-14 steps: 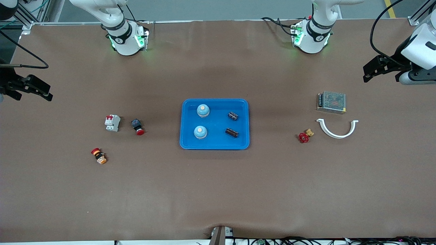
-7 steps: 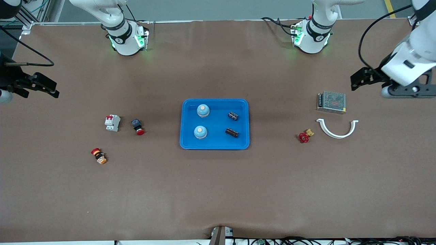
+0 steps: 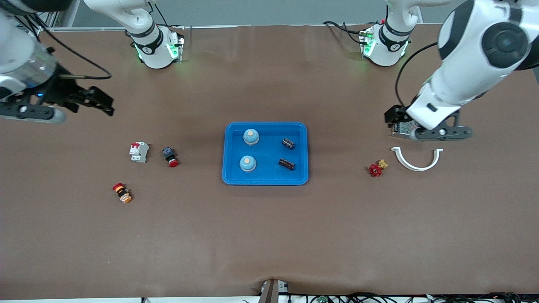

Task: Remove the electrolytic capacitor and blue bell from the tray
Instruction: 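Reach the right gripper to a bell while the left gripper reaches a capacitor, then grasp the blue bell with the right gripper while the left grasps a capacitor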

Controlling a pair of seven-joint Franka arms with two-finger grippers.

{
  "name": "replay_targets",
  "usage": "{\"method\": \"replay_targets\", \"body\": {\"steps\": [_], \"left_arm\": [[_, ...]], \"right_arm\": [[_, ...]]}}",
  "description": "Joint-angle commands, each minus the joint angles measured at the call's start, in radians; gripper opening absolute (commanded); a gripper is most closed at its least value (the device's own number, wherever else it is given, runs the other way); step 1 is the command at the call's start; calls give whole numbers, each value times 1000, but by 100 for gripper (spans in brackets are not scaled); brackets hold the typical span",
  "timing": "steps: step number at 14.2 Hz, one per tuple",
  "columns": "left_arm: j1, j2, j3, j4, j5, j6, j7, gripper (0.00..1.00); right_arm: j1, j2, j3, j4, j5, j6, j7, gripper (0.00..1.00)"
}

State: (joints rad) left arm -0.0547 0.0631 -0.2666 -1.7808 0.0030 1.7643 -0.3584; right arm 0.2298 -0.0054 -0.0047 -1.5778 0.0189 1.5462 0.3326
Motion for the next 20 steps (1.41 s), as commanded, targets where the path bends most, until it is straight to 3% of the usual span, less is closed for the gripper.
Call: {"method": "replay_targets", "body": {"steps": [1,4,11,20], "left_arm": [[3,72,-69,-5,-14,75,-158,100],[-13,151,-124,-11,-6,150,-333,100],[-135,303,-125,-22,-3,334,-726,94],[-269,492,-123,-9,49,520,-1157,78]], "right_arm": [[112,-2,-9,-2,-2,-5,112,100],[199,4,-9,-72,0,90,241,100],[360,41,-11,-306,-4,444,406,100],[500,281,-9,-312,-8,681,506,100]]}}
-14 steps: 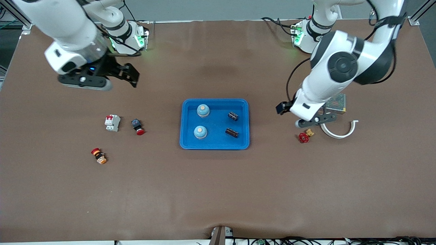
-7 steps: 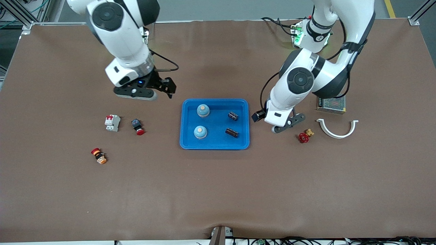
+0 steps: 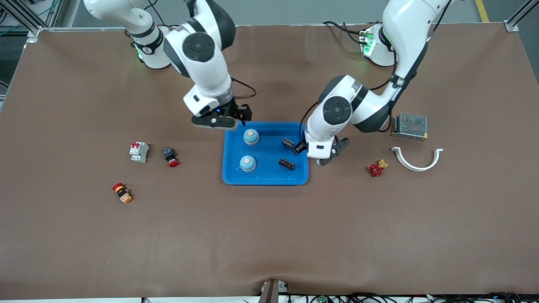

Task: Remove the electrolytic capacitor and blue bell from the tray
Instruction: 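Grasp the blue bell with the right gripper while the left grasps a capacitor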

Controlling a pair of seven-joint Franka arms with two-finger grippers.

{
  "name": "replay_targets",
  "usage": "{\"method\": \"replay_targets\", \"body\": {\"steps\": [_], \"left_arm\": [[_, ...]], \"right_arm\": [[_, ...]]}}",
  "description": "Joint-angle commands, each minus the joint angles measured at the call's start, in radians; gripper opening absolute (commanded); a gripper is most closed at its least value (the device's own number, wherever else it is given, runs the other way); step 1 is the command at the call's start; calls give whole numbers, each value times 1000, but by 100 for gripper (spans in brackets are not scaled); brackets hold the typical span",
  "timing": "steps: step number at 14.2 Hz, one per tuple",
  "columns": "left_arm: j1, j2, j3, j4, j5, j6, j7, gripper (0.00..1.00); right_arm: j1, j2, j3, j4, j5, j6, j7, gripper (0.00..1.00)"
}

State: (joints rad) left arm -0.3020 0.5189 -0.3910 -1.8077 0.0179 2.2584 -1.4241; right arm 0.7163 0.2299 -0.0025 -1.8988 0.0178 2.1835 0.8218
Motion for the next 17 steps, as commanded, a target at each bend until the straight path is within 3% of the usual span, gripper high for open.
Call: {"method": "replay_targets", "body": {"steps": [1,7,11,14,15,17], "left_arm": [[-26,59,1,25,34,38,-137,77],[-75,137,6,28,34,110,-274,74],[-88,174,8,27,34,136,-280,64],[-86,174,8,28,34,136,-285,13],[-83,168,8,30,34,136,-283,1],[-72,155,9,43,36,122,-276,0]], "right_arm": [[35,72,-13,9,-7,64,17,100],[61,144,-13,0,-36,104,17,100],[71,155,-13,-104,-42,275,14,100],[84,187,-13,-108,-67,292,16,100],[86,190,-13,-108,-67,294,16,100],[92,207,-13,-108,-68,315,16,100]]}}
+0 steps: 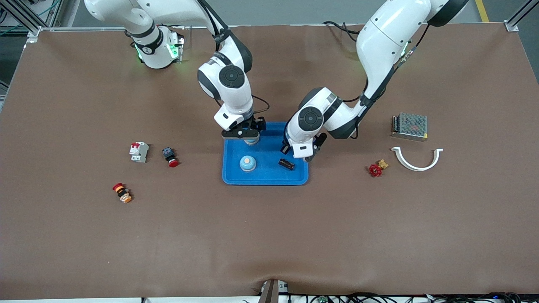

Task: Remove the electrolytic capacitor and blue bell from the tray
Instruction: 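Grasp the blue bell with the right gripper while the left grasps a capacitor, then carry the capacitor to the white arch with the left gripper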

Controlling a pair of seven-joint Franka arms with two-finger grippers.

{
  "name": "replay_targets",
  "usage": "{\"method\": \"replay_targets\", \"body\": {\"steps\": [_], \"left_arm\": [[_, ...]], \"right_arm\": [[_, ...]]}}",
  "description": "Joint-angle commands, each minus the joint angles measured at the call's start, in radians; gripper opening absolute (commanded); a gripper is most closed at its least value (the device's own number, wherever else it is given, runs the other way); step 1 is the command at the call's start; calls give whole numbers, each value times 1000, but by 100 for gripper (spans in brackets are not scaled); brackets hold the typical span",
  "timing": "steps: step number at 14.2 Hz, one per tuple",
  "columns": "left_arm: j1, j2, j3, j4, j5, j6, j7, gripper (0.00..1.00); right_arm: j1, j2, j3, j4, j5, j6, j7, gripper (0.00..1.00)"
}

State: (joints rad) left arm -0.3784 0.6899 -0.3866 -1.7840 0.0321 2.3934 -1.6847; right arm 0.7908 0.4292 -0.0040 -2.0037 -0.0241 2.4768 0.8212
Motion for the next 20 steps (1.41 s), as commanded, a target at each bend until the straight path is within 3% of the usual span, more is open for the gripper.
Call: {"method": "replay_targets", "body": {"steps": [1,5,12,20], "left_arm": [[15,-39,5,23,22,-29,-13,0],[67,-174,5,29,34,-211,5,0],[251,-303,5,14,63,-572,302,0],[484,-346,2,-84,238,-616,554,0]], "right_arm": [[21,22,-11,-3,-25,36,16,100],[22,56,-14,-1,-28,73,16,100],[24,91,-16,-3,-36,119,18,100],[31,117,-16,-4,-36,132,22,100]]}}
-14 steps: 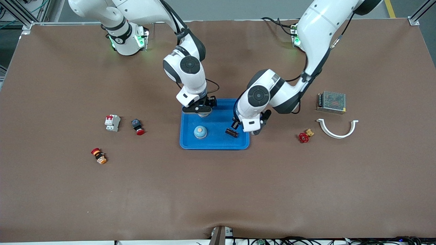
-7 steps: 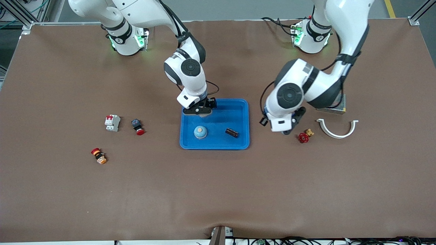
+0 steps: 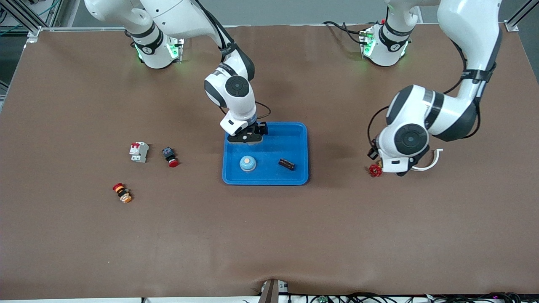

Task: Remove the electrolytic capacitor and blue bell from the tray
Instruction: 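Carry the capacitor to the white arch with the left gripper, then lower the capacitor inside the arch while the right gripper carries the bell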

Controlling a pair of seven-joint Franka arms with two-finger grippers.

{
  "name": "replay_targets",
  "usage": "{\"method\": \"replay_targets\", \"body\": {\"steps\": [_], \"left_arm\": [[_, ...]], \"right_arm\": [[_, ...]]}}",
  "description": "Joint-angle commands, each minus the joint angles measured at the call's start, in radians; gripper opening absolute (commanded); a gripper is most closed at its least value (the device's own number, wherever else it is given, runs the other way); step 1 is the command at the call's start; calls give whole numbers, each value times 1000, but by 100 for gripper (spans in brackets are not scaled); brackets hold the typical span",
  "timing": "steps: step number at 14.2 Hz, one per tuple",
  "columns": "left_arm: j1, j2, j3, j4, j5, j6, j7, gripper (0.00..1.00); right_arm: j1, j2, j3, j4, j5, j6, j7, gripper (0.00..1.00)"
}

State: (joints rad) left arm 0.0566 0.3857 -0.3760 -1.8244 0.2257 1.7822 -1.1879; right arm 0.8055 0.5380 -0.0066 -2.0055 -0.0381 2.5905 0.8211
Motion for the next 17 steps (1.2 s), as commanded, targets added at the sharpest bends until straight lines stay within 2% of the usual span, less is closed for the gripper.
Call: {"method": "replay_targets", "body": {"steps": [1,6,8,9,11,13,15,17], "left_arm": [[78,-42,-9,-56,73,0,95,0],[267,-30,-14,-81,87,58,364,0],[311,-36,-17,-114,84,109,459,0],[316,-36,-17,-127,84,130,500,0],[348,-42,-17,-176,84,199,575,0],[364,-51,-15,-243,87,293,646,0],[380,-51,-15,-292,98,359,682,0],[381,-39,-15,-315,106,404,682,0]], "right_arm": [[20,10,-13,-2,-22,19,23,100],[23,16,-15,-2,-22,28,23,100],[21,16,-15,-1,-22,28,23,90],[21,16,-15,-1,-22,28,23,90],[18,14,-15,-1,-22,27,23,82],[15,13,-16,-1,-22,20,21,70],[14,8,-16,1,-22,13,21,64],[9,-9,-16,-1,-22,1,16,63]]}}
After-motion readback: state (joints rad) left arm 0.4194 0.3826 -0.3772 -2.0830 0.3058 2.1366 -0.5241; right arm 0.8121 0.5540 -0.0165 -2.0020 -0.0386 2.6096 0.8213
